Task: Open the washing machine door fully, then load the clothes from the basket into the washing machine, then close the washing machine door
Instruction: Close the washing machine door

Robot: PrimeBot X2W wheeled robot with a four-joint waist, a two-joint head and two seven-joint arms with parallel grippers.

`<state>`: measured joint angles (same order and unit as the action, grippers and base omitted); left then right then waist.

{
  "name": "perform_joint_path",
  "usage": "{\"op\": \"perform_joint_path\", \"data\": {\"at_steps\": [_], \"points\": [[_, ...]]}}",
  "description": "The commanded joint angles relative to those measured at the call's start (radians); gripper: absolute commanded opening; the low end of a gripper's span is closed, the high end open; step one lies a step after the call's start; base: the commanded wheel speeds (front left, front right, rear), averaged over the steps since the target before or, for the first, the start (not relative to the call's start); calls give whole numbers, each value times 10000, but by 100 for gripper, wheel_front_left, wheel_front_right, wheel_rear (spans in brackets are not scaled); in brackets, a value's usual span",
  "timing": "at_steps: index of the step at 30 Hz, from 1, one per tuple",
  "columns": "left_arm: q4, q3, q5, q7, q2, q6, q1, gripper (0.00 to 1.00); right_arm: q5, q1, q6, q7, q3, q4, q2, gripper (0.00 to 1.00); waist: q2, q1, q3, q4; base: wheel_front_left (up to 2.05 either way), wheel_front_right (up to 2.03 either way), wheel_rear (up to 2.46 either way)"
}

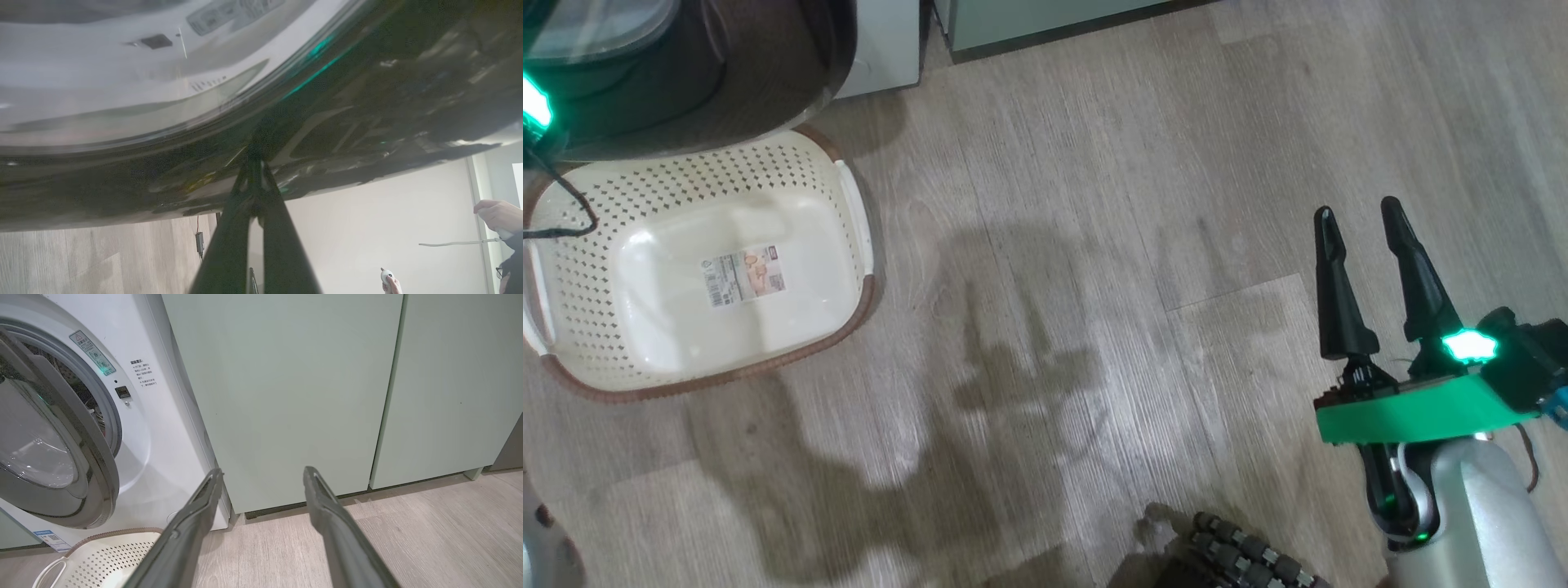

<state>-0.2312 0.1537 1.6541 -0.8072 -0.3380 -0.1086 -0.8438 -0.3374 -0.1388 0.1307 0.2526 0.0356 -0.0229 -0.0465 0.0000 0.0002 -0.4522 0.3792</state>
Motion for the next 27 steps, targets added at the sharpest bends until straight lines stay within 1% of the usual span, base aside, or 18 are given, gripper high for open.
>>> {"op": "perform_joint_path", "data": {"at_steps": [1,3,4,5,7,10,12,13,15,17,18,19,20,21,23,27], "points": [[204,267,-45,-15,-334,149,-320,0,-84,-162,0,90,186,-315,-37,100,0,-2,18,0,0,0,0],[181,208,-42,-147,-342,306,-198,0,-96,-142,0,90,151,-297,-37,100,0,-2,60,-45,0,0,0],[181,208,-42,-147,-342,306,-198,0,-96,-142,0,90,151,-297,-37,100,0,-2,60,-45,0,0,0],[216,216,35,-284,-319,492,35,0,-98,-108,0,90,108,-272,-37,100,0,-2,142,-151,0,0,0],[338,282,136,-357,-246,698,379,0,-106,-102,0,90,118,-252,-37,100,0,-2,236,-291,0,0,0],[591,493,320,-290,28,1077,1151,0,-51,-75,0,91,133,-225,-37,100,0,-2,440,-607,0,0,0],[743,716,532,-171,324,1334,1751,0,22,-62,0,91,143,-190,-37,100,0,-2,584,-855,0,0,0],[743,716,532,-171,324,1334,1751,0,22,-62,0,91,143,-190,-37,100,0,-2,584,-855,0,0,0],[907,927,733,-105,584,1550,2381,0,117,-57,0,91,145,-161,-37,100,0,-2,716,-1120,0,0,0],[1056,1181,921,22,846,1715,2959,34,246,-64,0,91,152,-152,-37,100,0,-2,841,-1365,0,0,0],[1127,1307,981,109,970,1802,3219,48,301,-67,0,91,143,-143,-37,100,0,-2,900,-1489,0,0,0],[1191,1419,1087,155,1119,1882,3472,77,356,-72,0,91,132,-136,-37,100,0,-2,962,-1609,0,0,0],[1247,1525,1144,209,1244,1960,3744,94,405,-76,0,91,132,-125,-37,100,0,-2,1030,-1716,0,0,0],[1335,1736,1170,397,1515,2101,4290,100,530,-73,0,91,141,-74,-37,100,0,-2,1173,-1913,0,0,0],[1367,1985,1312,628,1890,2179,4784,100,627,-61,0,91,166,-4,-37,100,0,-2,1326,-2071,0,0,0],[1484,2205,1286,1047,2427,2304,5716,100,721,49,0,91,123,118,-37,100,0,-2,1591,-2380,0,0,0]]}}
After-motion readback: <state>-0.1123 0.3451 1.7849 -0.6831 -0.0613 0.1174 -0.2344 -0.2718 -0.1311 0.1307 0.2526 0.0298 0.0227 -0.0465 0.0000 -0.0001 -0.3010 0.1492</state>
